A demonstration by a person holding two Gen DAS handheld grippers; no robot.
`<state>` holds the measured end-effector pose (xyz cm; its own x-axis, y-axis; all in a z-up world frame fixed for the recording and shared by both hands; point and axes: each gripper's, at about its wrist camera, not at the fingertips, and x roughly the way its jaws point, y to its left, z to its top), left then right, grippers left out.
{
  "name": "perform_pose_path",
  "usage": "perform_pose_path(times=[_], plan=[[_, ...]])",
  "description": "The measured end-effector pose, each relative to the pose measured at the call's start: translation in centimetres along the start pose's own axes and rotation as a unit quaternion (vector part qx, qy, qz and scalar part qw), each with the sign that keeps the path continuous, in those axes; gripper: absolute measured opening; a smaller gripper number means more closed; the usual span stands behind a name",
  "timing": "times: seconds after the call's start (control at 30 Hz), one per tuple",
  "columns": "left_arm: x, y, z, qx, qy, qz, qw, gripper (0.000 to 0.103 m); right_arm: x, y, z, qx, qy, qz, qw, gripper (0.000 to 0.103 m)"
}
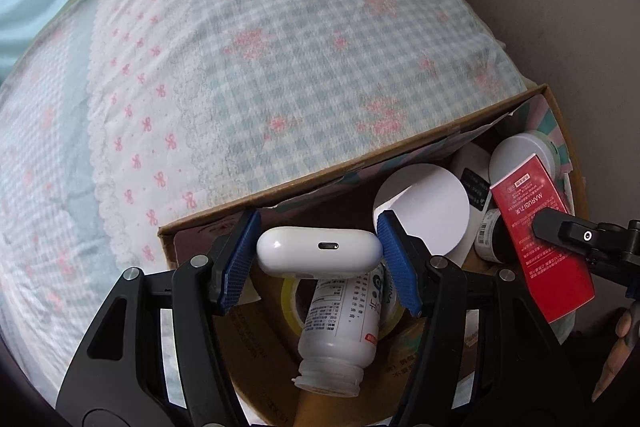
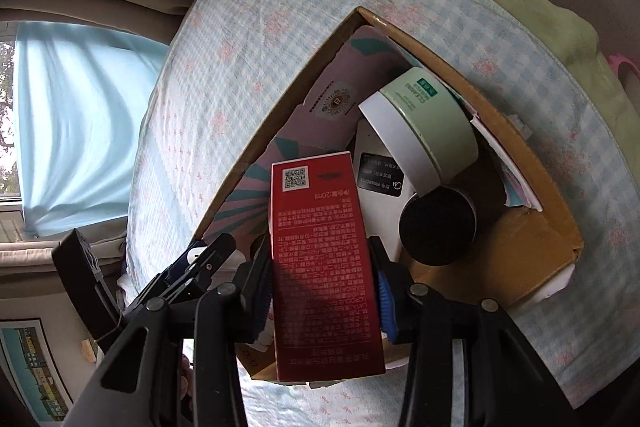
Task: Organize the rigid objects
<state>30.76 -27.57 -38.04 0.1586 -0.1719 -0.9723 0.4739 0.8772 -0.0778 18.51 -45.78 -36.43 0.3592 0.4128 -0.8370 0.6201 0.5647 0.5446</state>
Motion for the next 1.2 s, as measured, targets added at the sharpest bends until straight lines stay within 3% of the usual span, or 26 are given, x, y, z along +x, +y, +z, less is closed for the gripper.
perform_pose_path(times=[0.07, 0.1, 0.13, 0.17, 0.23, 0.27, 0.43, 0.53, 0.9, 1.2], plan=[[0.2, -0.1, 0.3, -0.001, 0.013, 0.0, 0.9999, 0.058, 0.1, 0.0, 0.0, 0.005, -0.005, -0.018, 1.0, 0.043], [0.0, -0.2, 0.4, -0.001, 0.016, -0.003, 0.9999, 0.064, 0.2, 0.2, 0.0, 0.002, -0.008, -0.023, 1.0, 0.047], [-0.2, -0.2, 0.5, 0.0, 0.014, -0.007, 0.9999, 0.089, 0.3, 0.2, 0.1, -0.003, -0.01, -0.024, 1.0, 0.057], [-0.6, -0.2, 0.7, 0.0, 0.011, -0.008, 0.9999, 0.103, 0.2, 0.5, 0.1, -0.012, -0.012, -0.03, 0.999, 0.072], [-1.4, -0.2, 0.8, -0.002, 0.0, -0.008, 1.0, 0.103, -0.2, 1.2, -0.3, -0.046, -0.021, -0.061, 0.997, 0.096], [-1.7, -0.1, 0.8, -0.002, -0.001, -0.008, 1.0, 0.103, -0.6, 1.5, -0.7, -0.065, -0.03, -0.079, 0.994, 0.098], [-2.8, 0.5, 0.7, 0.0, -0.009, 0.005, 0.9999, 0.103, -0.9, 0.8, -1.9, -0.106, -0.028, -0.129, 0.986, 0.099], [-3.2, 0.6, 0.3, -0.001, -0.01, 0.005, 0.9999, 0.103, -0.9, 0.2, -2.3, -0.109, -0.019, -0.128, 0.986, 0.098], [-6.7, 0.6, -2.1, 0.005, -0.037, 0.001, 0.9993, 0.103, -2.4, 2.1, -4.7, -0.13, -0.051, -0.127, 0.982, 0.098], [-13.7, 2.1, -6.2, 0.002, -0.083, 0.004, 0.9965, 0.103, -5.5, 5.3, -7.9, -0.173, -0.081, -0.121, 0.974, 0.098]])
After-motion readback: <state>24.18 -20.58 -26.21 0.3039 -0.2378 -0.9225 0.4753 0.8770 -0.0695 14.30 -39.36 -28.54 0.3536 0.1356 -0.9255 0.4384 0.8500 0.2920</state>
